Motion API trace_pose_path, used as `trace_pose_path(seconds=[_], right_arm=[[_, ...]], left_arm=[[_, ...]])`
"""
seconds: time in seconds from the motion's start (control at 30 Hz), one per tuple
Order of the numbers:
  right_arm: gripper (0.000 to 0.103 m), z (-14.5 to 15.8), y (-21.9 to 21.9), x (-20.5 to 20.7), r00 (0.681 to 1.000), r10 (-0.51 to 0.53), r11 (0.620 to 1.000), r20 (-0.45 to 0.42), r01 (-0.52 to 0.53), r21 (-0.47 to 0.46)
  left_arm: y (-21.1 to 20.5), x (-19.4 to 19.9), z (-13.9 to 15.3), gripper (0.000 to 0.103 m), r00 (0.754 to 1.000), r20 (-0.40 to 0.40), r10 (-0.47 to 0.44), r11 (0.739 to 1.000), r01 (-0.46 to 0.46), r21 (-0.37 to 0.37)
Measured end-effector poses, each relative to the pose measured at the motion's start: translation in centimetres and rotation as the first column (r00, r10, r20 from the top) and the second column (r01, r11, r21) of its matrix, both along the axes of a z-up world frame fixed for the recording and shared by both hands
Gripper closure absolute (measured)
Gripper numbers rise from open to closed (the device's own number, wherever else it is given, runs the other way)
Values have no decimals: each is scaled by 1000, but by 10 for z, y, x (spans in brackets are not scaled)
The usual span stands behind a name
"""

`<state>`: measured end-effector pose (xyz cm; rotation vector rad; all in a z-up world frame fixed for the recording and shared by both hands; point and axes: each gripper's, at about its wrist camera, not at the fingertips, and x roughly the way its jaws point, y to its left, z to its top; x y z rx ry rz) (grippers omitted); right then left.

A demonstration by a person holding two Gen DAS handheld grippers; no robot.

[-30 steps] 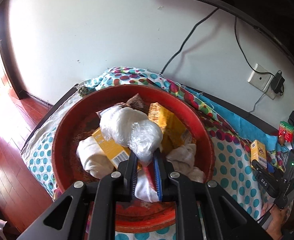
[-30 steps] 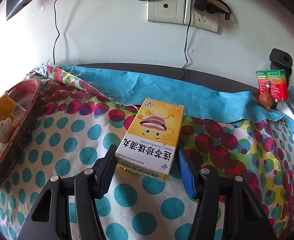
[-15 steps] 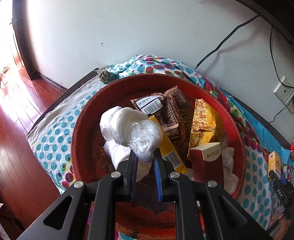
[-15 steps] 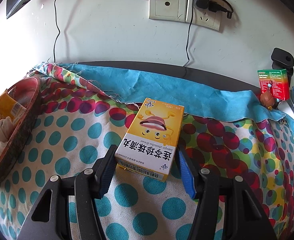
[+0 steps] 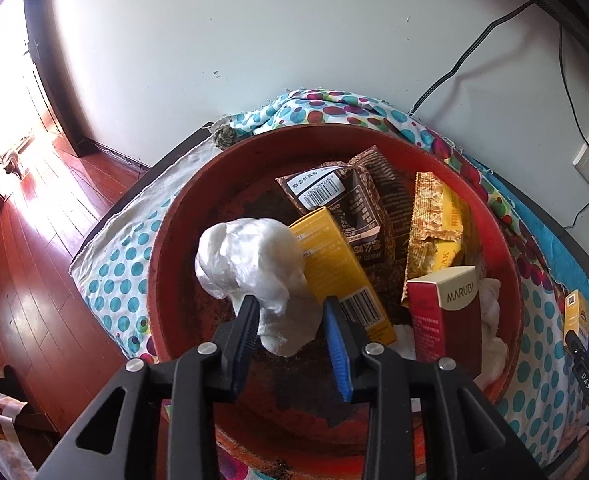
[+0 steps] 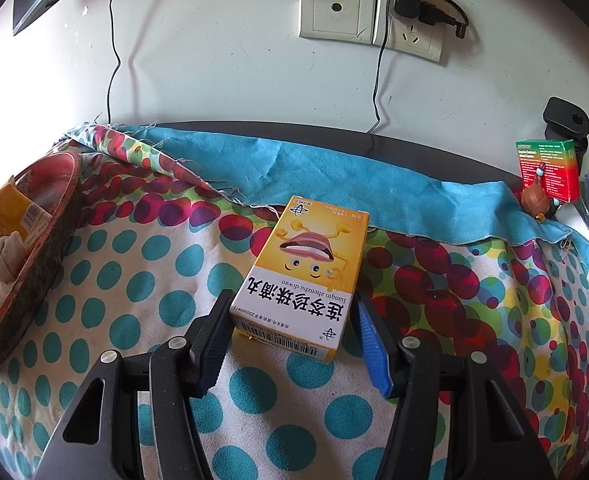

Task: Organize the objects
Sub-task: 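Carry the yellow medicine box into the red tray and open the right gripper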

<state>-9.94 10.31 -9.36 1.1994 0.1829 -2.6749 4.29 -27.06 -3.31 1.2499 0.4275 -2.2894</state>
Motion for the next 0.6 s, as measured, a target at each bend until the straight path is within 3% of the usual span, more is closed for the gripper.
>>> trace_pose_path(seconds=[0.23,0.6], right_arm=[[48,0,-1,-1,1000,-2,1000,1,2,8],[48,0,-1,1,1000,0,1000,-8,0,15]], left_arm=[[2,0,1,58,999,39,6,1000,-6,-15],[14,-1,13,57,998,54,-20,999,21,-31]])
